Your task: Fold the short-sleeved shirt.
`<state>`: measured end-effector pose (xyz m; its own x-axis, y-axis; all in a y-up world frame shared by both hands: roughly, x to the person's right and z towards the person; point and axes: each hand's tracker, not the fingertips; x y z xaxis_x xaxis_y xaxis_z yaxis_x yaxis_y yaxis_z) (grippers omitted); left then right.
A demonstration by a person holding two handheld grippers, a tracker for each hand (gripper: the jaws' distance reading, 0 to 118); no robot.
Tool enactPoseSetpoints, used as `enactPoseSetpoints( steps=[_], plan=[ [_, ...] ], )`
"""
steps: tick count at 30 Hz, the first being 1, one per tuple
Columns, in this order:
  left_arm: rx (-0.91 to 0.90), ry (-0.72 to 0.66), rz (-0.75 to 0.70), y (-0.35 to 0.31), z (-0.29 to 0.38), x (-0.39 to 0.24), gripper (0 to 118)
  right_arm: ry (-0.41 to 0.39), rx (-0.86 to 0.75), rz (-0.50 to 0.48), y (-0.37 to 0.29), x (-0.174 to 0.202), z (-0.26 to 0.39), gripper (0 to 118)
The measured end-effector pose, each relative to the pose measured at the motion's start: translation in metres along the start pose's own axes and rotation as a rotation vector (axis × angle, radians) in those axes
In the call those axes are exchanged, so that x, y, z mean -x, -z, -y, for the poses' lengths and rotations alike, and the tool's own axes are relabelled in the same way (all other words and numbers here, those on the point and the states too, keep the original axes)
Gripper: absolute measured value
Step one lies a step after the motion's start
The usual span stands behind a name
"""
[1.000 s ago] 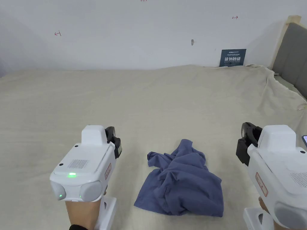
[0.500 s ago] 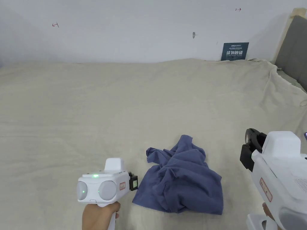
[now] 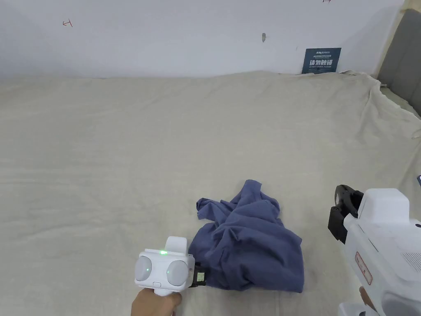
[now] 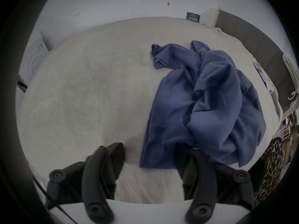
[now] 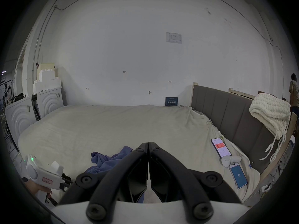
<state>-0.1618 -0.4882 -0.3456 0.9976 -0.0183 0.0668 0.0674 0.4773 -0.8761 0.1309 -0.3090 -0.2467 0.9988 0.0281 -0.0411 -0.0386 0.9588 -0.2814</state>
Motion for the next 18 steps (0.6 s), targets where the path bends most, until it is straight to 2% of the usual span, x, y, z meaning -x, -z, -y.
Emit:
enactPoseSetpoints(
  steps=[4, 8, 12, 14, 18],
  plan=[
    [-0.027, 0.05, 0.035, -0.006, 0.001, -0.005, 2, 0.005, 0.015, -0.001, 0.006, -0.002, 0.004, 0],
    [-0.075, 0.042, 0.092, -0.014, -0.002, 0.0, 0, 0.004, 0.041, -0.004, 0.016, -0.003, 0.007, 0],
    [-0.149, -0.052, 0.185, -0.044, -0.012, 0.016, 0, -0.009, 0.103, -0.012, 0.046, -0.005, 0.01, 0],
    [-0.178, -0.046, 0.184, -0.059, -0.019, 0.024, 0, -0.047, 0.159, -0.002, 0.068, -0.003, 0.011, 0],
    [-0.219, -0.061, 0.2, -0.071, -0.028, 0.038, 0, -0.053, 0.268, -0.047, 0.118, -0.002, 0.019, 0]
  ],
)
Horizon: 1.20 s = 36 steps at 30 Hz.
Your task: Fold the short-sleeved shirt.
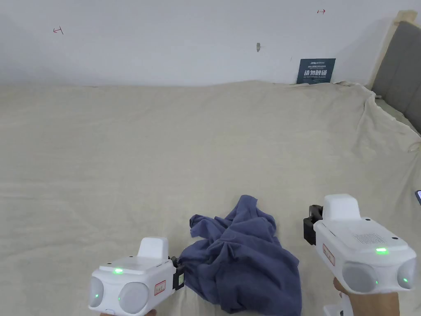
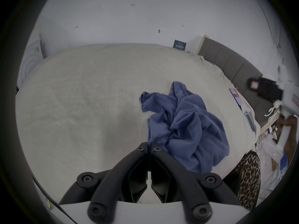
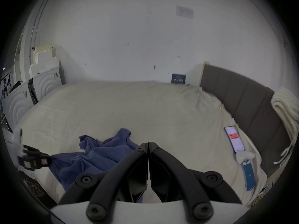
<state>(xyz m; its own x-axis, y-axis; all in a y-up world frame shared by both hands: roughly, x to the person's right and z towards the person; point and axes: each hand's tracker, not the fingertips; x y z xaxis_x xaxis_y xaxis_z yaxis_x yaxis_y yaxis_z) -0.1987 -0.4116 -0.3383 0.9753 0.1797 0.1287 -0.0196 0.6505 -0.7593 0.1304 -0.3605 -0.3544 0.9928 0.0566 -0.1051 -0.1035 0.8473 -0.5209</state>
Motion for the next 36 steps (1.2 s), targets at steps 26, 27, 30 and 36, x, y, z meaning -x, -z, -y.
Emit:
enactPoseSetpoints(
  steps=[26, 27, 30, 36],
  plan=[
    [-0.013, -0.085, 0.021, 0.01, 0.0, 0.038, 0, 0.078, 0.313, -0.201, 0.132, 0.02, 0.013, 2],
    [-0.021, -0.099, 0.024, 0.009, 0.0, 0.039, 0, 0.077, 0.298, -0.205, 0.125, 0.017, 0.008, 2],
    [-0.045, -0.153, 0.041, 0.003, -0.004, 0.044, 0, 0.101, 0.217, -0.217, 0.096, 0.007, -0.013, 2],
    [-0.129, -0.196, 0.015, -0.021, -0.033, 0.062, 0, 0.054, 0.092, -0.174, 0.044, -0.021, -0.066, 2]
  ],
)
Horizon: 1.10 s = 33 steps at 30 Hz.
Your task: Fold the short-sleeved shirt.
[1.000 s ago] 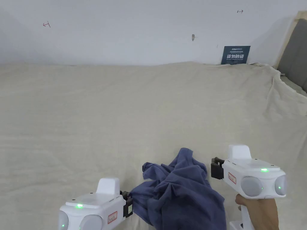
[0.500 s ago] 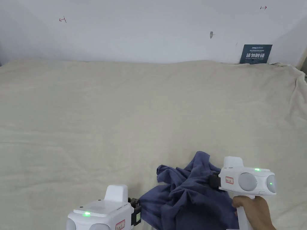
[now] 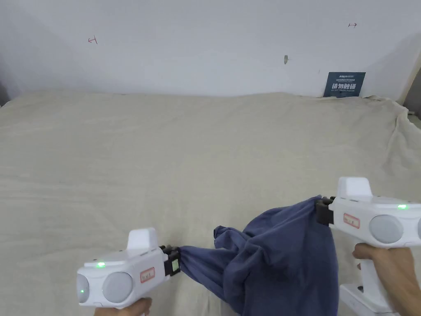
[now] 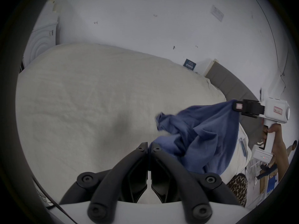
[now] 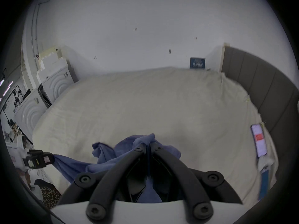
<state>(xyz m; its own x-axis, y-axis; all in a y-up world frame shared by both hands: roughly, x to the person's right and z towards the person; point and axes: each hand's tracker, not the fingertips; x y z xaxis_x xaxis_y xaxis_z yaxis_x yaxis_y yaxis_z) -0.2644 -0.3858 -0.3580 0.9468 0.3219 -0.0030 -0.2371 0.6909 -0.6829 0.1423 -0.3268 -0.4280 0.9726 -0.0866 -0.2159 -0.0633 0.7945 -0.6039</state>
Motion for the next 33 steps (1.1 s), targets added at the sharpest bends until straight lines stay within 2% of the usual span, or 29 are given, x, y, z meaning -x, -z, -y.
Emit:
enactPoseSetpoints(
  steps=[7, 13, 16, 23, 33],
  plan=[
    [-0.158, 0.048, -0.114, -0.032, -0.086, 0.02, 0, -0.064, -0.108, 0.055, -0.051, -0.012, -0.06, 2],
    [-0.27, 0.078, -0.208, -0.054, -0.175, 0.034, 0, -0.096, -0.194, 0.085, -0.07, -0.002, -0.114, 2],
    [-0.322, 0.082, -0.244, -0.065, -0.212, 0.031, 0, -0.072, -0.235, 0.097, -0.071, -0.001, -0.139, 2],
    [-0.401, 0.201, -0.373, -0.071, -0.282, 0.02, 0, -0.058, -0.305, 0.163, -0.067, 0.004, -0.188, 2],
    [-0.439, 0.253, -0.444, -0.058, -0.327, 0.025, 0, -0.056, -0.363, 0.183, -0.038, -0.001, -0.206, 2]
  ],
)
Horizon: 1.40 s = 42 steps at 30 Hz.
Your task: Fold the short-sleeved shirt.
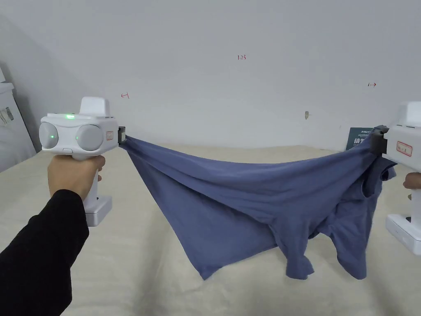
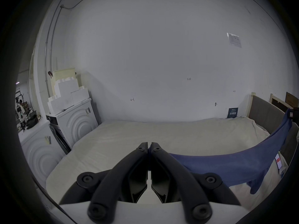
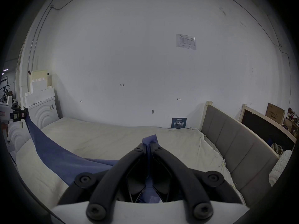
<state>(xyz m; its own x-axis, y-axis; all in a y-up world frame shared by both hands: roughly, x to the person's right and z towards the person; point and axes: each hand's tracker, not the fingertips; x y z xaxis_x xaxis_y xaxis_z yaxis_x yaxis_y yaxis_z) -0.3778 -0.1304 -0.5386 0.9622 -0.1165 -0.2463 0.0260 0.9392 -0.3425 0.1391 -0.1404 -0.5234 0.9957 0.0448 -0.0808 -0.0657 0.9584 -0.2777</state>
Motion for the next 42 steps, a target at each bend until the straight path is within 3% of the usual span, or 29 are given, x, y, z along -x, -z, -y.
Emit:
enactPoseSetpoints(
  steps=[7, 14, 19, 29, 42],
  plan=[
    [0.031, 0.008, 0.006, 0.015, 0.038, -0.004, 0, 0.001, 0.042, 0.01, 0.016, 0.008, 0.04, 2],
    [0.132, -0.033, 0.045, 0.003, 0.124, -0.004, 0, 0.042, 0.118, 0.011, 0.004, 0.008, 0.115, 2],
    [0.202, -0.032, 0.068, -0.025, 0.196, 0.003, 0, 0.037, 0.178, -0.002, -0.031, 0.013, 0.178, 2],
    [0.343, -0.09, 0.098, -0.112, 0.319, 0.039, 0, 0.142, 0.291, 0.0, -0.128, 0.018, 0.289, 2],
    [0.451, -0.117, 0.056, -0.177, 0.387, 0.081, 0, 0.145, 0.379, 0.032, -0.219, 0.045, 0.352, 2]
  ],
)
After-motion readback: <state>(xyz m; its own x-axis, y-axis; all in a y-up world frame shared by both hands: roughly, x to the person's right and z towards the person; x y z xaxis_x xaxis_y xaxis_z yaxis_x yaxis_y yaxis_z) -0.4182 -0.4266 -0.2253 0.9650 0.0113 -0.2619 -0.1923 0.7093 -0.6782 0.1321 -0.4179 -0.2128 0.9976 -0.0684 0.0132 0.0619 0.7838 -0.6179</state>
